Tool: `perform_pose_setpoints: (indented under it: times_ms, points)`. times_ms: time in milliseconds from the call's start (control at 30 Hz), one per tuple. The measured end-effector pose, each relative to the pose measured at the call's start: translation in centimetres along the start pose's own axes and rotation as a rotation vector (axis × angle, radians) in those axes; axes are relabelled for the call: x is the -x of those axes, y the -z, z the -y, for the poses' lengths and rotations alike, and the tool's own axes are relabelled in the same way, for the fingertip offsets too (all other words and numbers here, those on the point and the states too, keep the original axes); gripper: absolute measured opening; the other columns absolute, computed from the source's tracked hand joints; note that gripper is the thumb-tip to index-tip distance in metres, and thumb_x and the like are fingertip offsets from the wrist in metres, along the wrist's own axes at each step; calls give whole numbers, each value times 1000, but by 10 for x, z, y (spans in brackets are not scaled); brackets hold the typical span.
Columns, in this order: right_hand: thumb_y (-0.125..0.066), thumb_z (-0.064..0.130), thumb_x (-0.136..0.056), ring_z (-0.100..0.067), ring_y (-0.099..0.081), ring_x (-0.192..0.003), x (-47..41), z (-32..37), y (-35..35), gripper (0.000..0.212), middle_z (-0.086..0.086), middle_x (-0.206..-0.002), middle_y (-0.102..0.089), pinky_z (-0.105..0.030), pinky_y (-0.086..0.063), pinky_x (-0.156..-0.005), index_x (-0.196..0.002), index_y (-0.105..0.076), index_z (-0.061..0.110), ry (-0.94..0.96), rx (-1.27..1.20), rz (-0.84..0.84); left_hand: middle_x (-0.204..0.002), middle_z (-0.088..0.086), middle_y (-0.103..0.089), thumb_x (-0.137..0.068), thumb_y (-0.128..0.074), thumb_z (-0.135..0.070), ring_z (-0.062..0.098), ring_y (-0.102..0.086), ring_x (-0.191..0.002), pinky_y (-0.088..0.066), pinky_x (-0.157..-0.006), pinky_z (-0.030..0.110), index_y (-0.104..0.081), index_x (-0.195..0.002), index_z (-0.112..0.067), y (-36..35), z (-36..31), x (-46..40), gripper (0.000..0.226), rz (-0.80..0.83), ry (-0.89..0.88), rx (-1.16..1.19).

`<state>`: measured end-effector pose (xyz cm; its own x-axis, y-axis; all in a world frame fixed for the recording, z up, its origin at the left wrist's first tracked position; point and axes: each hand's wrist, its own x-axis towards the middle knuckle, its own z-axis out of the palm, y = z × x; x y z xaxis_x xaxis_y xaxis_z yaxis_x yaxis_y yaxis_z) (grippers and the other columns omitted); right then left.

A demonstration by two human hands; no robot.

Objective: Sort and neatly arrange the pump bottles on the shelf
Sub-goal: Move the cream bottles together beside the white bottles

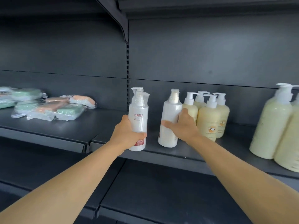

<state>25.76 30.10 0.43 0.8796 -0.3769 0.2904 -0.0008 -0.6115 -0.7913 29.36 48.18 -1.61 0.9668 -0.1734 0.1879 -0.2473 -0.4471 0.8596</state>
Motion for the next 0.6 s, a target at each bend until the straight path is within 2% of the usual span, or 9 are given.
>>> perform_pose_setpoints:
  times_ms: [167,300,467,600]
  points:
    - [-73,37,-77,-22,-55,-93,57,-4,51,58,-2,-103,-54,-33,-47,-72,-113,-38,8,-39,40,-126,-114,0,-58,-71,-78,-17,22,-58,-103,-50,-85,38,-43,-119,-19,-14,-17,31,59,113,-77,35]
    - [-74,40,-76,-20,-54,-88,102,-16,94,56,0,-97,-51,-27,-43,-59,-107,-37,11,-116,82,-198,-111,-2,-58,-71,-78,-17,18,-57,-100,-47,-80,33,-45,-118,-18,-41,-39,55,57,204,-153,71]
    - [-74,39,-76,-19,-52,-87,152,-41,159,53,4,-91,-49,-28,-42,-64,-106,-38,13,-224,124,-319,-113,-4,-60,-70,-79,-19,18,-58,-102,-47,-79,32,-47,-118,-20,-92,-76,89,58,348,-217,125]
    - [-74,39,-76,-19,-51,-89,179,-66,215,55,1,-101,-50,-26,-40,-59,-108,-38,12,-282,172,-402,-115,-4,-60,-70,-79,-18,19,-58,-105,-48,-87,36,-46,-121,-20,-137,-112,114,60,429,-279,157]
